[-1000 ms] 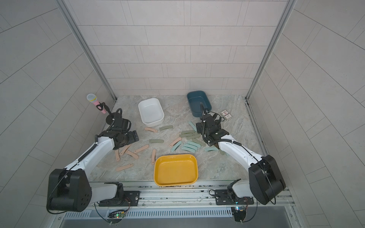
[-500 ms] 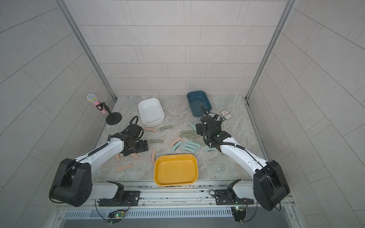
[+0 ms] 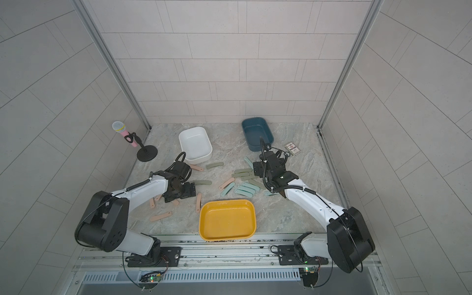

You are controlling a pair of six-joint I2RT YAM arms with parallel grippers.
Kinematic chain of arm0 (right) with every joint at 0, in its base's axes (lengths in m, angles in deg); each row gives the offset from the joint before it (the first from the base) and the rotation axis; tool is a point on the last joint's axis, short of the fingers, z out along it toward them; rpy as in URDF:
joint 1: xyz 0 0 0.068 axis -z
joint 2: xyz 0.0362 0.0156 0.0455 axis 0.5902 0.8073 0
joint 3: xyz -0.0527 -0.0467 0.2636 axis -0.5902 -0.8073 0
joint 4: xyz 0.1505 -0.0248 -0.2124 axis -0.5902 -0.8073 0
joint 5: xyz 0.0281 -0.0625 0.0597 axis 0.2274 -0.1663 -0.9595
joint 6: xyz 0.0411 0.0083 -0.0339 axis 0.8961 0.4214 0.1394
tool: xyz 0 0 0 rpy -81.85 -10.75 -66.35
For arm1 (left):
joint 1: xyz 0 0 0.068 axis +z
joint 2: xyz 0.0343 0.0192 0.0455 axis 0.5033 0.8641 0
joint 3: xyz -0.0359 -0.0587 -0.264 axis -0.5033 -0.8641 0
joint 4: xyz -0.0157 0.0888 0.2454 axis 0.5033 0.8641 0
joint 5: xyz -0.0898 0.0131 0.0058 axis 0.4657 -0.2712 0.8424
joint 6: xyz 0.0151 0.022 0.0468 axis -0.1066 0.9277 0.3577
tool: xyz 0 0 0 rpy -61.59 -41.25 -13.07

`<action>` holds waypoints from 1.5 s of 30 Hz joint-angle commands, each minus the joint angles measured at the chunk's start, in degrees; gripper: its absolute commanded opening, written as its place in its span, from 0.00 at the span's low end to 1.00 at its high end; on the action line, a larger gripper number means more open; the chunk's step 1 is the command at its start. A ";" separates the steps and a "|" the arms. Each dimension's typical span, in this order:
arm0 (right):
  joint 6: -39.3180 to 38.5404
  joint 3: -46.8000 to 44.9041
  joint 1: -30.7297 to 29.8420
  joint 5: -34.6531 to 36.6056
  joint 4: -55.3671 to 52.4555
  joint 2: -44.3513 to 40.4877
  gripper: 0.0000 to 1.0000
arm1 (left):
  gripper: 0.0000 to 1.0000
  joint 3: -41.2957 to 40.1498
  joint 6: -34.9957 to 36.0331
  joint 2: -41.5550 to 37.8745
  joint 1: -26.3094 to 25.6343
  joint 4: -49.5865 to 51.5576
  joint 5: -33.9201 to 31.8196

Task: Place the fruit knives into the storage box by color
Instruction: Pick up the fruit knife from the center of the board.

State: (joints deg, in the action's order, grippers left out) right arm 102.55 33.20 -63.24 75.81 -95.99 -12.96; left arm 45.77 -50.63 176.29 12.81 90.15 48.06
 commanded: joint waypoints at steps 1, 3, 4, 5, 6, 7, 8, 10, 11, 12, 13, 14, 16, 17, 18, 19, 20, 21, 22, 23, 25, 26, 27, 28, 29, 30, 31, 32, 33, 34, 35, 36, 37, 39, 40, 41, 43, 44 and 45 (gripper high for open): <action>0.66 -0.13 -0.29 0.14 0.65 0.07 1.00 | 1.00 1.53 -0.81 3.65 0.05 -0.14 -0.46; 0.65 -0.04 -0.28 -0.23 0.91 0.27 1.00 | 1.00 2.81 -0.79 4.96 0.18 0.15 -1.39; 0.61 0.02 -0.26 -0.34 0.87 0.32 1.00 | 0.99 3.57 -0.71 5.71 0.22 0.22 -1.58; 0.52 0.14 -0.26 -0.30 0.78 0.42 1.00 | 0.97 4.28 -0.77 6.38 0.24 0.29 -1.57; 0.47 0.14 -0.28 -0.35 0.65 0.31 1.00 | 0.94 4.79 -0.83 6.81 0.27 0.33 -1.57; 0.43 0.03 -0.27 -0.35 0.60 0.25 1.00 | 0.90 5.35 -0.94 7.39 0.19 0.50 -1.72; 0.46 -0.14 -0.26 -0.39 0.65 0.18 1.00 | 0.86 5.80 -1.02 7.85 0.27 0.87 -2.10; 0.51 -0.38 -0.28 -0.41 0.86 0.13 1.00 | 0.82 6.63 -0.97 8.34 0.26 1.92 -3.34; 0.51 -0.39 -0.26 -0.37 0.95 0.14 1.00 | 0.79 6.69 -0.99 8.33 0.22 2.30 -4.09; 0.51 -0.42 -0.28 -0.39 1.04 0.22 1.00 | 0.76 6.65 -0.99 8.39 0.32 2.49 -4.52; 0.51 -0.34 -0.29 -0.43 1.11 0.27 1.00 | 0.72 6.40 -1.05 8.29 0.39 2.69 -4.91; 0.51 -0.27 -0.19 -0.48 1.13 0.40 1.00 | 0.67 6.15 -1.14 8.22 0.51 2.80 -5.20; 0.50 -0.22 -0.18 -0.52 1.13 0.40 1.00 | 0.58 5.56 -1.36 7.81 0.49 2.96 -5.23; 0.61 -0.27 -0.18 -0.52 1.13 0.48 1.00 | 0.54 5.10 -1.45 7.47 0.51 3.10 -4.99; 0.62 -0.21 -0.19 -0.48 1.13 0.32 1.00 | 0.52 4.52 -1.49 7.08 0.51 3.15 -4.92; 0.61 -0.30 -0.18 -0.43 1.21 0.24 1.00 | 0.49 3.97 -1.59 6.59 0.47 3.23 -4.91; 0.60 -0.41 -0.09 -0.39 1.22 0.14 1.00 | 0.46 3.45 -1.67 6.10 0.53 3.38 -5.11; 0.66 -0.43 -0.09 -0.29 1.22 0.14 1.00 | 0.43 3.10 -1.72 5.72 0.51 3.47 -5.09; 0.68 -0.41 -0.10 -0.18 1.17 -0.03 1.00 | 0.40 2.74 -1.68 5.30 0.48 3.65 -5.18; 0.69 -0.44 -0.09 -0.08 1.13 -0.23 1.00 | 0.37 2.39 -1.67 4.92 0.45 3.75 -5.26; 0.75 -0.49 -0.09 0.17 1.05 -0.56 1.00 | 0.33 2.05 -1.67 4.26 0.50 3.99 -5.28; 0.78 -0.54 -0.15 0.34 1.04 -0.80 1.00 | 0.30 1.97 -1.66 4.03 0.47 4.17 -5.28; 0.78 -0.57 -0.11 0.36 0.97 -0.89 1.00 | 0.28 1.86 -1.64 3.76 0.48 4.19 -5.28; 0.84 -0.53 -0.09 0.44 0.88 -1.09 1.00 | 0.26 1.93 -1.52 3.56 0.50 4.28 -5.27; 0.91 -0.50 -0.10 0.44 0.78 -1.20 1.00 | 0.24 1.95 -1.39 3.44 0.49 4.43 -5.29; 0.95 -0.52 -0.09 0.44 0.70 -1.32 1.00 | 0.22 2.24 -1.21 3.37 0.47 4.67 -5.35; 1.07 -0.44 -0.09 0.53 0.61 -1.38 1.00 | 0.20 2.54 -0.95 3.39 0.53 4.93 -5.50; 1.05 -0.41 -0.09 0.60 0.45 -1.52 1.00 | 0.17 2.86 -0.74 3.31 0.46 5.22 -5.62; 1.20 -0.30 -0.09 0.62 0.21 -1.60 1.00 | 0.14 3.12 -0.47 3.08 0.47 5.52 -5.70; 1.32 -0.30 -0.09 0.71 0.09 -1.74 1.00 | 0.11 3.50 -0.23 2.79 0.51 5.84 -5.74; 1.39 -0.39 -0.12 0.79 0.08 -1.79 1.00 | 0.09 3.75 -0.02 2.46 0.53 6.19 -5.78; 1.55 -0.34 -0.13 0.93 0.08 -1.91 1.00 | 0.08 4.15 0.28 1.95 0.48 6.68 -5.79; 1.73 -0.26 -0.11 0.97 -0.05 -1.98 1.00 | 0.05 4.46 0.56 1.21 0.48 7.13 -5.71; 2.16 -0.08 -0.18 0.96 -0.12 -2.12 1.00 | 0.00 5.53 1.22 -0.41 0.52 8.48 -5.86; 2.46 0.00 -0.18 0.97 -0.21 -2.10 1.00 | 0.00 6.16 1.61 -1.47 0.49 9.34 -5.97; 2.77 0.05 -0.18 0.93 -0.20 -2.15 1.00 | 0.00 6.84 1.82 -2.35 0.49 10.12 -5.96; 3.95 0.19 -0.35 0.67 -0.19 -2.01 1.00 | 0.00 8.63 2.26 -4.49 0.45 11.79 -5.75; 4.24 0.39 -0.50 0.39 -0.20 -1.88 1.00 | 0.00 9.66 2.58 -5.21 0.51 12.37 -5.72; 4.44 0.70 -0.74 0.36 -0.35 -1.57 1.00 | 0.00 11.12 2.98 -5.82 0.47 13.09 -5.49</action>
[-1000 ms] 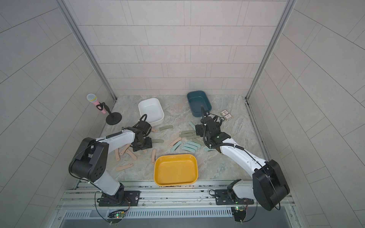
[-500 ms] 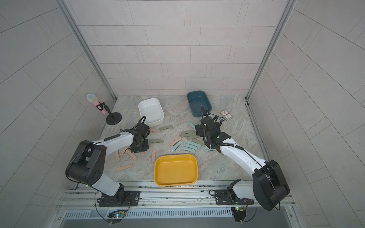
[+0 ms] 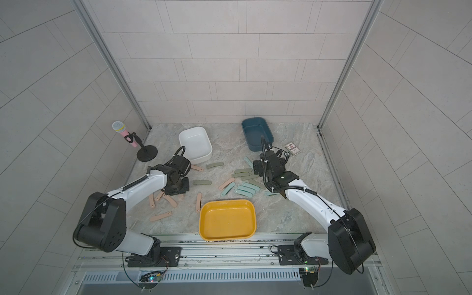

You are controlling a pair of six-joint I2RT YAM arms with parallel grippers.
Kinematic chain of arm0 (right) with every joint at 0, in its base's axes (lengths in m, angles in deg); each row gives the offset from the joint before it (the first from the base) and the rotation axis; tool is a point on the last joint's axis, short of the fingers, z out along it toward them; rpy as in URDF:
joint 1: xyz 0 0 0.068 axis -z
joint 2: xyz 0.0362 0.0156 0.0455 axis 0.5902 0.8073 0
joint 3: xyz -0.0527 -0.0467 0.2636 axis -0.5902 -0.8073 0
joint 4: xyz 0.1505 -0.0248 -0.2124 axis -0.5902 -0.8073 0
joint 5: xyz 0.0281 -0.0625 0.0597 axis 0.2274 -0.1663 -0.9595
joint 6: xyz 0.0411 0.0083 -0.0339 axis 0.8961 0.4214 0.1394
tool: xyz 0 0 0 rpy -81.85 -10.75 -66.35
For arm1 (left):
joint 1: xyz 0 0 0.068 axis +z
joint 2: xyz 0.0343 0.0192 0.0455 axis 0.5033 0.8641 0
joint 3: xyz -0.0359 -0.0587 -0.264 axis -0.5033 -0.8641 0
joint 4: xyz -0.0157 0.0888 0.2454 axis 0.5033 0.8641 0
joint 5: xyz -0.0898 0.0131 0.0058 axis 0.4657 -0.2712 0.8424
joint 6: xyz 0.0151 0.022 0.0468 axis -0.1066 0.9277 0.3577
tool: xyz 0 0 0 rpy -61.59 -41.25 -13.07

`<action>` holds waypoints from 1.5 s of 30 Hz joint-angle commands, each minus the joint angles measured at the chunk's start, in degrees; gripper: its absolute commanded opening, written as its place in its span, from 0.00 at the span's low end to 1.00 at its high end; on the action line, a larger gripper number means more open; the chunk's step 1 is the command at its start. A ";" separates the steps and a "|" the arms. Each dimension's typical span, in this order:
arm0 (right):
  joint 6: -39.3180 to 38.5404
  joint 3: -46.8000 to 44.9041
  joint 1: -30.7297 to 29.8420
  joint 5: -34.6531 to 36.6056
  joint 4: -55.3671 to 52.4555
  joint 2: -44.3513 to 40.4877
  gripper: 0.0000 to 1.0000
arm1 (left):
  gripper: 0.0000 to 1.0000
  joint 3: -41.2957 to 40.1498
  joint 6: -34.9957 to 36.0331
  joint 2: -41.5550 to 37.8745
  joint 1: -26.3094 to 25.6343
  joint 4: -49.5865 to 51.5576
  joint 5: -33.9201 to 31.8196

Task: Place the fruit knives into the storage box by color
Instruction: Pick up the fruit knife from the center of the board, then place the fruit knife in the storage box.

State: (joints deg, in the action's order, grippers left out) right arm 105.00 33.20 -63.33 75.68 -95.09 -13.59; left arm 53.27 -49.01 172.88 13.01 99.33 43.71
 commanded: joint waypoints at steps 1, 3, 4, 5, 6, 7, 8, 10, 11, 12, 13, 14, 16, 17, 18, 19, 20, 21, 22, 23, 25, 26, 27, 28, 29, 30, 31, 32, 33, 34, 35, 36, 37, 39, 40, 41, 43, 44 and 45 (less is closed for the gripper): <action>2.23 1.18 -0.90 0.62 -1.55 -0.59 0.99 | 0.00 5.34 1.76 -2.68 0.30 4.62 -1.35; 2.28 2.16 -1.28 0.74 -1.79 0.17 1.00 | 0.00 8.93 2.29 -2.21 0.26 5.44 -1.61; 2.37 2.64 -1.50 0.75 -1.94 0.61 1.00 | 0.00 11.03 2.60 -1.33 0.31 5.55 -1.77; 2.46 2.98 -1.69 0.75 -2.09 0.97 1.00 | 0.00 12.93 2.91 -0.19 0.31 5.53 -2.09; 2.55 3.48 -1.92 0.75 -2.22 1.44 1.00 | 0.00 15.36 3.05 1.47 0.31 5.64 -2.50; 2.63 3.77 -2.17 0.75 -2.40 1.90 1.00 | 0.00 17.95 3.45 3.48 0.26 5.64 -2.67; 2.72 4.06 -2.34 0.75 -2.55 2.20 1.00 | 0.00 20.68 3.72 5.73 0.28 5.74 -2.67; 2.81 4.70 -2.58 0.65 -3.04 3.03 1.00 | 0.00 27.80 4.34 11.35 0.38 7.41 -2.95; 2.81 5.02 -2.55 0.58 -3.34 3.39 1.00 | 0.00 30.90 4.58 13.93 0.41 8.13 -3.02; 2.81 5.42 -2.64 0.49 -3.60 3.75 1.00 | 0.00 34.33 4.76 16.75 0.41 8.62 -2.98; 2.81 5.75 -2.73 0.34 -4.03 3.99 1.00 | 0.00 37.41 4.97 19.44 0.37 8.77 -2.90; 2.94 6.01 -2.92 0.23 -4.39 4.11 1.00 | 0.00 40.01 5.08 21.79 0.51 8.91 -3.06; 3.23 6.09 -3.21 -0.38 -4.42 4.37 1.00 | 0.00 45.85 4.82 27.31 0.76 9.63 -3.33; 3.25 6.16 -3.40 -0.54 -4.55 4.45 1.00 | 0.00 48.27 4.46 29.63 0.87 10.02 -3.29; 3.35 6.25 -3.52 -0.65 -4.95 4.46 1.00 | 0.00 51.03 4.02 32.21 0.99 10.45 -3.38; 3.34 6.51 -3.60 -0.82 -5.38 4.46 1.00 | 0.00 53.46 3.60 34.67 1.07 10.74 -3.37; 3.34 6.64 -3.69 -1.00 -5.79 4.40 1.00 | 0.00 55.79 2.99 36.66 1.16 11.15 -3.61; 3.45 6.60 -3.69 -1.30 -6.00 4.33 1.00 | 0.00 58.27 2.37 38.83 1.32 11.37 -3.73; 3.43 6.42 -3.74 -2.06 -5.93 4.07 1.00 | 0.00 60.39 1.82 40.61 1.41 11.40 -3.73; 3.44 6.20 -3.78 -2.66 -5.79 3.94 1.00 | 0.00 62.22 1.35 42.35 1.48 11.44 -3.80; 3.92 5.63 -4.00 -3.50 -5.14 3.84 1.00 | 0.00 66.89 0.23 46.17 1.66 12.34 -3.69; 4.19 5.59 -4.00 -3.77 -5.20 3.94 1.00 | 0.00 68.90 -0.48 47.77 1.72 13.07 -3.81; 4.31 5.67 -4.05 -4.07 -5.37 4.25 1.00 | 0.00 71.35 -1.11 49.63 1.83 14.19 -3.77; 4.25 5.96 -4.14 -4.25 -5.68 4.57 1.00 | 0.00 73.43 -1.41 51.43 1.79 15.08 -3.58; 4.28 6.08 -4.13 -4.19 -5.90 4.73 1.00 | 0.00 74.85 -1.47 52.74 1.86 15.47 -3.51; 4.20 6.22 -4.13 -3.92 -5.99 4.94 1.00 | 0.00 76.12 -1.67 54.00 1.88 16.11 -3.76; 3.97 6.36 -4.15 -3.75 -6.09 5.07 1.00 | 0.00 76.83 -1.88 55.02 2.00 16.40 -4.13; 3.87 6.36 -4.14 -3.54 -6.05 5.14 1.00 | 0.00 77.06 -2.13 55.64 2.17 16.23 -4.36; 3.87 6.34 -4.18 -3.42 -5.92 5.33 1.00 | 0.00 76.98 -2.63 56.12 2.32 16.02 -4.58; 3.78 6.33 -4.15 -3.46 -5.79 5.42 1.00 | 0.00 76.89 -2.92 56.60 2.55 15.79 -4.62; 3.86 6.46 -4.13 -3.47 -5.74 5.65 1.00 | 0.00 76.88 -3.15 57.15 2.82 15.47 -4.79; 4.03 6.54 -4.13 -3.46 -5.82 5.86 1.00 | 0.00 76.89 -3.45 57.78 2.93 15.33 -5.40; 4.19 6.46 -4.13 -3.57 -5.69 6.08 1.00 | 0.00 76.89 -3.76 58.25 3.06 15.16 -5.84; 4.22 6.43 -4.13 -4.07 -5.23 6.60 1.00 | 0.00 77.03 -4.36 59.32 3.49 14.69 -5.96; 4.14 6.47 -4.16 -4.02 -5.21 6.89 1.00 | 0.00 76.99 -4.70 59.65 3.76 14.19 -5.71; 4.13 6.66 -4.14 -3.98 -5.21 7.16 1.00 | 0.00 77.06 -4.97 59.97 3.92 13.76 -5.51; 4.04 6.72 -4.14 -3.99 -4.89 7.69 1.00 | 0.00 77.06 -5.38 60.65 4.30 12.50 -5.20; 3.96 6.77 -4.14 -4.08 -4.71 7.94 1.00 | 0.00 77.06 -5.39 60.94 4.44 11.83 -5.14; 3.87 6.84 -4.13 -4.03 -4.69 8.27 1.00 | 0.00 77.07 -5.39 61.14 4.53 11.10 -5.36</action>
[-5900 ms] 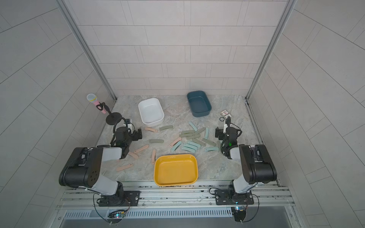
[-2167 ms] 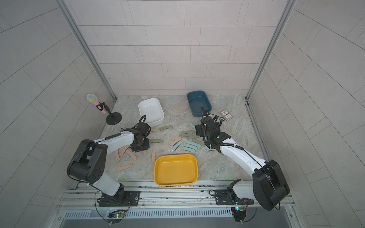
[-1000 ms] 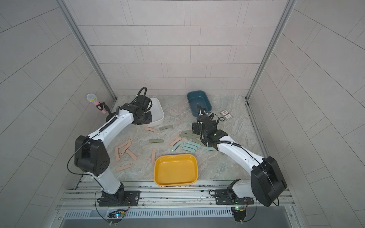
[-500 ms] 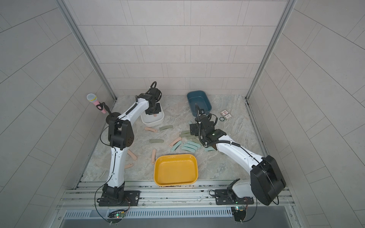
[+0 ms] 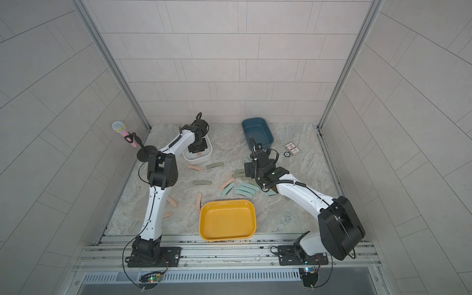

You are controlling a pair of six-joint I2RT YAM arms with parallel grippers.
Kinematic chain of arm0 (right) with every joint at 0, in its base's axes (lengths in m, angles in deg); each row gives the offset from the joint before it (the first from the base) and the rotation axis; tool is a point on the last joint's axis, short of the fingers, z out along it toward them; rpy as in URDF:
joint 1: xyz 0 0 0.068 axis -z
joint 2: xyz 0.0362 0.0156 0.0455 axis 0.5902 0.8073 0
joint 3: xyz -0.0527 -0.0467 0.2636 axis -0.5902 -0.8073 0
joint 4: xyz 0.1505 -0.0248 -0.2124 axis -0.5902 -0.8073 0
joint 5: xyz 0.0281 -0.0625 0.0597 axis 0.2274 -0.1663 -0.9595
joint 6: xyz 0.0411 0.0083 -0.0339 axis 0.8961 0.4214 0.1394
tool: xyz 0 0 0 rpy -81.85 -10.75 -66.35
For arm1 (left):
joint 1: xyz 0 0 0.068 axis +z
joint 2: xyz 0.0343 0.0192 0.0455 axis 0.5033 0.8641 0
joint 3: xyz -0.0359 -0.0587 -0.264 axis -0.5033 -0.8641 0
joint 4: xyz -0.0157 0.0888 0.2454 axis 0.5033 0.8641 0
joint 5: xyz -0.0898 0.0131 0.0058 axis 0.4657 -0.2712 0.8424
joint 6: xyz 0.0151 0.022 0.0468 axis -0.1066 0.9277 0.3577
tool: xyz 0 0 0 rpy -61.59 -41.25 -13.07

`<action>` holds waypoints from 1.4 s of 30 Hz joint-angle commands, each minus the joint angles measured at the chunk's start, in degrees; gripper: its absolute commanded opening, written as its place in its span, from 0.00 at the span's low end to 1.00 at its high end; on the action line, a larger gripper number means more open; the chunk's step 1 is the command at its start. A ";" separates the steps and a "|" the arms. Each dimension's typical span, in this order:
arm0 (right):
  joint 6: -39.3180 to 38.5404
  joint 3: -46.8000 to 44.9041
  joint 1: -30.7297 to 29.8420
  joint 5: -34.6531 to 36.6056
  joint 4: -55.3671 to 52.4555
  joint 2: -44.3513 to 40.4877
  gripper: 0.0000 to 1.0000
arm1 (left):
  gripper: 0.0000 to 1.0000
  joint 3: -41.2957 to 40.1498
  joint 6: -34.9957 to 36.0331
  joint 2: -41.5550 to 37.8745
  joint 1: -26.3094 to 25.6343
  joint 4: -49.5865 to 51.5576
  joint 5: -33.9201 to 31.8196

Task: Place the fruit knives into the storage box by color
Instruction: Place the fruit knife in the storage box, then pick up the fruit knife from the center of the board.

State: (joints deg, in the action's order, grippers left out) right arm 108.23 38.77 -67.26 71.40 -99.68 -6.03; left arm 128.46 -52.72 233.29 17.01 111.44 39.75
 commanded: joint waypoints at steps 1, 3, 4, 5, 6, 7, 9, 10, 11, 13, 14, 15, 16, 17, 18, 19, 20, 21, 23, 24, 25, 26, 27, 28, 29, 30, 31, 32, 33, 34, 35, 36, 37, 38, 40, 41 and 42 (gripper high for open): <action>0.48 1.33 -0.20 0.21 -0.10 1.05 1.00 | 0.00 1.88 -1.67 0.98 0.73 -1.75 -1.66; 0.24 1.50 -0.20 0.11 -0.10 1.54 1.00 | 0.00 2.05 -1.69 1.57 1.02 -2.79 -1.82; 0.12 1.57 -0.25 0.04 -0.10 1.78 1.00 | 0.00 2.34 -1.68 2.03 1.30 -3.06 -1.56; 0.04 1.65 -0.20 -0.10 -0.18 1.90 1.00 | 0.02 2.71 -1.73 2.41 1.38 -3.24 -1.36; -0.11 1.76 -0.20 -0.33 -0.27 2.02 1.00 | 0.06 3.37 -1.68 2.87 1.37 -3.20 -1.06; -0.15 2.00 -0.20 -0.60 -0.43 2.15 1.00 | 0.13 3.86 -1.42 3.24 1.52 -3.16 -0.84; -0.14 2.32 -0.20 -1.64 -0.68 2.17 1.00 | 0.28 4.41 -0.87 3.45 1.52 -3.45 -0.42; -0.16 2.49 -0.20 -2.05 -1.15 2.17 1.00 | 0.34 4.59 -0.47 3.20 1.52 -3.47 -0.22; -0.16 2.71 -0.20 -2.37 -1.44 2.09 1.00 | 0.37 4.76 -0.04 2.92 1.52 -3.55 -0.19; -0.24 2.77 -0.20 -2.61 -2.15 1.80 1.00 | 0.47 4.86 0.49 1.44 1.52 -3.70 0.19; -0.25 2.84 -0.20 -2.69 -2.49 1.70 1.00 | 0.53 4.91 0.68 0.54 1.52 -3.76 0.47; -0.33 2.96 -0.20 -2.83 -3.00 1.54 1.00 | 0.59 4.86 0.71 -0.67 1.52 -3.72 0.96; -0.42 3.19 -0.20 -3.08 -3.67 1.24 1.00 | 0.64 4.87 0.78 -2.08 1.52 -3.56 1.70; -0.54 3.41 -0.20 -3.28 -4.52 0.99 1.00 | 0.68 4.87 0.77 -3.41 1.52 -3.08 2.36; -0.58 3.67 -0.20 -3.75 -5.43 0.50 1.00 | 0.73 4.73 0.72 -5.07 1.40 -2.47 3.40; -0.96 3.86 -0.20 -4.53 -6.36 -0.04 1.00 | 0.76 4.51 1.13 -6.89 1.38 -1.51 4.90; -1.16 3.96 -0.20 -5.07 -7.31 -0.63 0.99 | 0.78 3.72 1.35 -8.71 1.11 -0.96 5.53; -1.45 3.92 -0.22 -5.69 -8.31 -1.40 0.99 | 0.82 1.24 1.32 -11.52 0.70 -0.78 5.94; -1.90 3.46 -0.26 -6.71 -9.86 -2.95 0.97 | 0.89 -6.39 1.63 -18.06 -0.47 -2.35 6.63; -2.11 3.38 -0.30 -7.35 -11.08 -3.78 0.96 | 0.94 -11.64 2.01 -22.14 -1.24 -3.82 6.42; -2.38 3.24 -0.29 -8.10 -12.22 -4.54 0.95 | 1.00 -17.34 2.34 -26.29 -1.98 -5.38 6.33; -2.61 3.16 -0.35 -8.78 -13.32 -5.02 0.94 | 1.00 -22.27 2.62 -29.68 -2.47 -6.38 6.30; -2.51 3.10 -0.45 -9.14 -14.53 -5.64 0.93 | 1.00 -27.83 2.46 -33.57 -2.95 -7.58 6.29; -2.53 2.60 -0.83 -9.68 -15.15 -6.33 0.92 | 1.00 -33.46 1.86 -37.26 -3.06 -8.89 7.40; -2.62 2.24 -1.25 -10.27 -15.40 -6.88 0.91 | 1.00 -37.93 1.47 -40.11 -3.22 -9.99 8.36; -2.52 1.77 -1.87 -10.50 -15.75 -7.29 0.89 | 1.00 -42.30 0.95 -43.04 -3.34 -10.40 8.88; -2.10 1.63 -2.53 -10.24 -16.35 -7.44 0.88 | 1.00 -46.11 0.76 -45.53 -3.42 -10.48 9.67; -1.42 1.81 -3.14 -9.71 -17.08 -7.29 0.87 | 1.00 -49.20 0.79 -47.62 -3.60 -10.49 9.90; -0.50 2.00 -3.99 -8.91 -17.99 -7.07 0.86 | 1.00 -52.59 0.84 -49.50 -3.60 -10.54 10.20; 0.36 1.99 -4.95 -7.87 -18.59 -6.82 0.86 | 1.00 -55.84 0.95 -51.65 -3.69 -10.90 10.96; 0.78 1.79 -5.75 -7.38 -18.80 -6.43 0.84 | 1.00 -58.50 1.08 -53.28 -3.74 -11.18 11.79; 1.09 1.69 -6.42 -6.83 -18.87 -5.91 0.83 | 1.00 -61.16 1.28 -55.00 -3.75 -11.28 12.40; 1.33 1.66 -6.68 -6.57 -19.04 -5.12 0.81 | 1.00 -63.43 1.50 -56.54 -3.80 -11.07 12.68; 1.38 1.88 -6.82 -6.77 -19.16 -4.35 0.78 | 1.00 -65.19 1.80 -57.71 -3.80 -10.99 12.79; 0.68 3.40 -7.66 -7.90 -19.22 -2.03 0.74 | 1.00 -68.26 2.15 -59.93 -3.67 -10.20 12.45; -0.24 4.20 -8.19 -8.74 -18.75 -0.75 0.73 | 1.00 -69.00 1.95 -60.57 -3.47 -9.67 12.08; -1.62 5.37 -8.72 -10.26 -18.06 0.95 0.71 | 1.00 -69.33 1.28 -60.90 -3.17 -8.47 10.93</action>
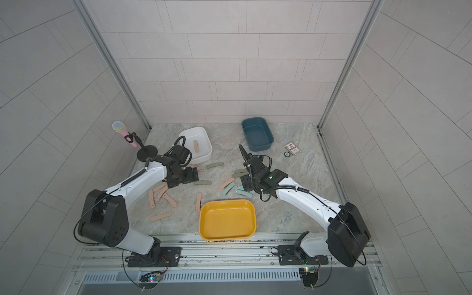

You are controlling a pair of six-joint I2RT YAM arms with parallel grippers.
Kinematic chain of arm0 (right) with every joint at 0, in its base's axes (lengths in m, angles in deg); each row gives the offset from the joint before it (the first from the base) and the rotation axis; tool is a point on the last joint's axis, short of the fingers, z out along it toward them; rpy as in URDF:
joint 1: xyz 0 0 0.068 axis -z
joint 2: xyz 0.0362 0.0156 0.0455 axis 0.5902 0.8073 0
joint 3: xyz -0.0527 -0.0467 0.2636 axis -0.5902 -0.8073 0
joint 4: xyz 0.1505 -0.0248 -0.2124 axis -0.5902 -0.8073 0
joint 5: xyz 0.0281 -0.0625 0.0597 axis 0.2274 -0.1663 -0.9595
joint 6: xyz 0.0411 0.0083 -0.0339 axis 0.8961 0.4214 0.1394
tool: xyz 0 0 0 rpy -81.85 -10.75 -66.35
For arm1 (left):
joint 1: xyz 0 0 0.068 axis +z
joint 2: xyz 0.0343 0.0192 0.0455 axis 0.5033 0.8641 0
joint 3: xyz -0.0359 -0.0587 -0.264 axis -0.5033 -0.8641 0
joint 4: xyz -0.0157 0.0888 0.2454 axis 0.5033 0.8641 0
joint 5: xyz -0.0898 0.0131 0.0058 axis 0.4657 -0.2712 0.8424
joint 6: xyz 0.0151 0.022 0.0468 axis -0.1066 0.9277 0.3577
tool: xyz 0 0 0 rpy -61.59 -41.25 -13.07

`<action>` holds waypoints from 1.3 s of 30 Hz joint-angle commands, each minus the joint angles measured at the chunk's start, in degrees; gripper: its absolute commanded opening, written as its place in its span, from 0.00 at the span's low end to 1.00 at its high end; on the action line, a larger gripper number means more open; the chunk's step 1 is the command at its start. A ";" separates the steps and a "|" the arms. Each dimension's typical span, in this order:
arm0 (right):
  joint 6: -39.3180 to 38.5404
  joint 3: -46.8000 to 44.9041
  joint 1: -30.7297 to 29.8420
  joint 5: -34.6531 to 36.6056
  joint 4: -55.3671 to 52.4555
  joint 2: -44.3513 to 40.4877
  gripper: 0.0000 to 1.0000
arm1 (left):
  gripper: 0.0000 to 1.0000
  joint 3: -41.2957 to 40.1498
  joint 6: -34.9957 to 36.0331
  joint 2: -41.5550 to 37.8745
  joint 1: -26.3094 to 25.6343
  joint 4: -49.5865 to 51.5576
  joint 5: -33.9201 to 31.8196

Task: Place the fruit knives into the storage box by color
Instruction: Pick up the fruit knife from the center of the board.

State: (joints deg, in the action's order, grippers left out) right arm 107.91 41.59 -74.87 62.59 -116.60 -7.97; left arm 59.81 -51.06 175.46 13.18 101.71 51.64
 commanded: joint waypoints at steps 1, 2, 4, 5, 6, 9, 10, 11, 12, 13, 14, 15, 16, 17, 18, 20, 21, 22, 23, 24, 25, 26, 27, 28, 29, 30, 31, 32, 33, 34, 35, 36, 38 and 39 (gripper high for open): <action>-3.12 3.78 -1.61 -3.46 -0.14 4.87 0.69 | 1.00 -0.67 -0.32 -3.01 1.38 2.17 -1.14; -4.50 4.91 -2.18 -4.89 0.81 6.73 0.67 | 1.00 -0.37 -0.13 -2.78 2.33 2.81 -0.61; -6.87 8.18 -3.40 -6.98 1.94 10.90 0.62 | 1.00 0.29 0.56 -2.16 5.26 3.74 1.61; -7.84 9.92 -4.14 -7.73 2.93 13.35 0.59 | 1.00 0.67 0.88 -2.02 6.80 4.04 2.69; -9.04 11.34 -5.04 -8.48 4.31 15.48 0.58 | 1.00 0.84 1.20 -2.01 8.23 4.11 3.47; -12.78 16.22 -7.85 -9.08 6.59 21.62 0.56 | 1.00 1.02 2.30 -2.28 11.11 4.28 4.37; -13.98 18.20 -8.49 -9.26 6.39 23.81 0.56 | 1.00 1.03 2.59 -2.28 11.99 4.33 4.60; -15.29 20.38 -9.07 -9.27 6.04 26.05 0.54 | 1.00 0.94 2.88 -2.14 13.11 4.25 5.17; -16.30 22.36 -9.57 -9.56 5.72 28.26 0.54 | 1.00 0.81 3.20 -1.93 14.39 4.09 6.04; -17.12 24.26 -9.87 -9.91 5.29 29.96 0.53 | 1.00 0.59 3.35 -1.65 15.64 3.77 6.97; -17.91 26.00 -10.22 -10.14 4.99 31.60 0.53 | 1.00 0.48 3.48 -1.30 16.90 3.56 8.04; -18.72 27.41 -10.49 -10.36 4.95 33.09 0.53 | 1.00 0.48 3.47 -0.99 17.85 3.37 8.96; -19.29 28.66 -10.73 -10.58 4.80 34.26 0.53 | 1.00 0.53 3.48 -0.73 18.39 3.23 9.66; -19.77 30.19 -10.87 -10.63 4.49 35.73 0.52 | 1.00 0.57 3.38 -0.57 18.80 3.10 10.02; -19.91 31.78 -10.95 -10.55 3.95 37.23 0.53 | 1.00 0.50 3.01 -0.61 18.81 2.90 10.11; -20.45 34.06 -11.21 -10.25 2.86 39.97 0.53 | 1.00 0.01 2.15 -0.85 18.86 2.10 10.92; -20.81 35.17 -11.29 -9.49 2.34 41.21 0.53 | 1.00 -0.27 1.93 -0.98 18.83 1.64 11.53; -21.20 36.05 -11.23 -8.92 1.80 42.00 0.54 | 1.00 -0.49 1.91 -1.03 18.78 1.43 11.71; -21.62 36.83 -11.22 -8.35 1.38 42.79 0.54 | 1.00 -0.62 1.89 -1.04 18.80 1.39 11.80; -22.13 37.38 -11.13 -8.22 1.29 43.33 0.55 | 1.00 -0.72 1.93 -0.95 18.77 1.38 11.59; -22.59 37.88 -11.14 -8.66 1.26 43.75 0.56 | 1.00 -0.76 1.94 -0.83 18.80 1.43 11.51; -22.98 38.86 -11.14 -9.56 0.84 44.51 0.57 | 1.00 -0.92 1.93 -0.75 18.84 1.34 11.58; -23.27 40.21 -11.14 -10.47 -0.01 45.48 0.57 | 1.00 -1.08 2.00 -0.79 18.83 1.21 11.71; -23.44 41.30 -11.22 -11.11 -0.78 46.31 0.57 | 1.00 -1.06 1.98 -0.77 18.79 1.23 11.76; -23.59 42.50 -11.22 -11.73 -1.54 47.28 0.57 | 1.00 -1.19 2.01 -0.86 18.83 1.24 11.69; -23.72 43.26 -11.22 -12.47 -1.97 48.09 0.57 | 1.00 -1.22 2.01 -0.95 18.84 1.21 11.62; -23.85 44.54 -11.22 -13.09 -2.71 48.94 0.57 | 1.00 -1.28 2.17 -1.05 18.80 1.30 11.41; -24.00 45.65 -11.31 -13.39 -3.39 49.72 0.57 | 1.00 -1.21 2.23 -1.13 18.83 1.51 11.16; -24.00 46.40 -11.31 -13.71 -3.54 50.36 0.57 | 1.00 -1.21 2.32 -1.19 18.81 1.50 11.02; -24.17 47.12 -11.40 -14.04 -3.80 51.05 0.57 | 1.00 -1.32 2.40 -1.18 18.86 1.48 11.03; -24.34 47.95 -11.48 -14.26 -4.26 51.75 0.57 | 1.00 -1.29 2.46 -1.21 18.83 1.53 11.01; -24.46 48.85 -11.49 -14.34 -4.76 52.52 0.57 | 1.00 -1.29 2.44 -1.14 18.84 1.59 11.13; -24.73 50.41 -11.58 -14.39 -5.75 54.13 0.57 | 1.00 -1.44 2.53 -1.14 18.82 1.56 11.36; -24.93 50.84 -11.66 -14.01 -6.08 54.78 0.57 | 1.00 -1.47 2.53 -1.14 18.81 1.60 11.34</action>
State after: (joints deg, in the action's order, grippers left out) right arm 85.11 90.90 -86.06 49.19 -119.04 44.94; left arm 58.93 -48.64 174.45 32.04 102.55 63.01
